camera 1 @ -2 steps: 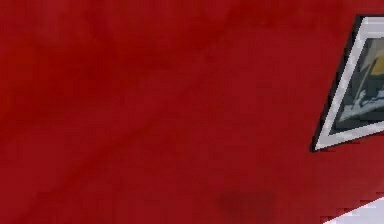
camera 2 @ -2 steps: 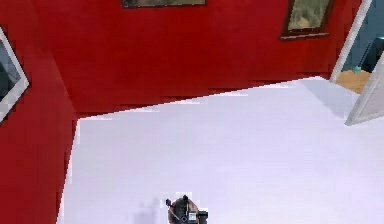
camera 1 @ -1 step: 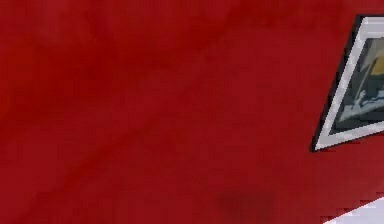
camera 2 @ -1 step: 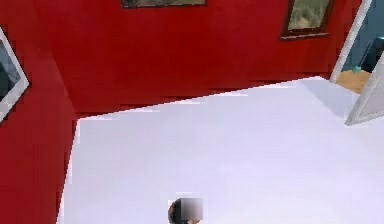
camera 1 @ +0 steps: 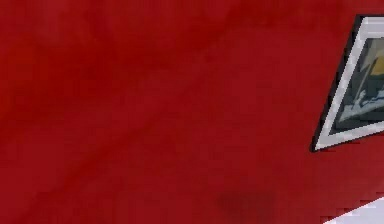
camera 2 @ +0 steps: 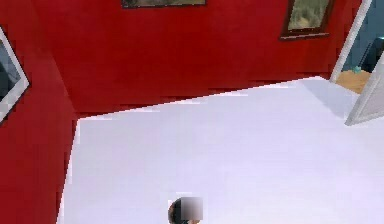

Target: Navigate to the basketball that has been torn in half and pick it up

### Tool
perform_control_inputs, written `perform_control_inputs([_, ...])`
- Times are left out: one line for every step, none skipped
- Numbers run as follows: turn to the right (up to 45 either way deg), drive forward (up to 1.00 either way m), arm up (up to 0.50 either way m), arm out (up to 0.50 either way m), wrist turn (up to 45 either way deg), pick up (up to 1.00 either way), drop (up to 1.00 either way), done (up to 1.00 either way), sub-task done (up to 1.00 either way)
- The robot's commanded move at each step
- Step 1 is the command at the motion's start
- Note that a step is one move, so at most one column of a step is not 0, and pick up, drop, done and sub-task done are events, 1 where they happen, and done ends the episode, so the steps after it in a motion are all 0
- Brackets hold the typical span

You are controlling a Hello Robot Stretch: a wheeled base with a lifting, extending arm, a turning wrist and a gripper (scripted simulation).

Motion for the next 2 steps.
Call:
perform_control_inputs([0.0, 0.0, 0.1, 0.0, 0.0, 0.0, 0.0, 0.0, 0.0])
perform_control_inputs([0.0, 0.0, 0.0, 0.0, 0.0, 0.0, 0.0, 1.0, 0.0])
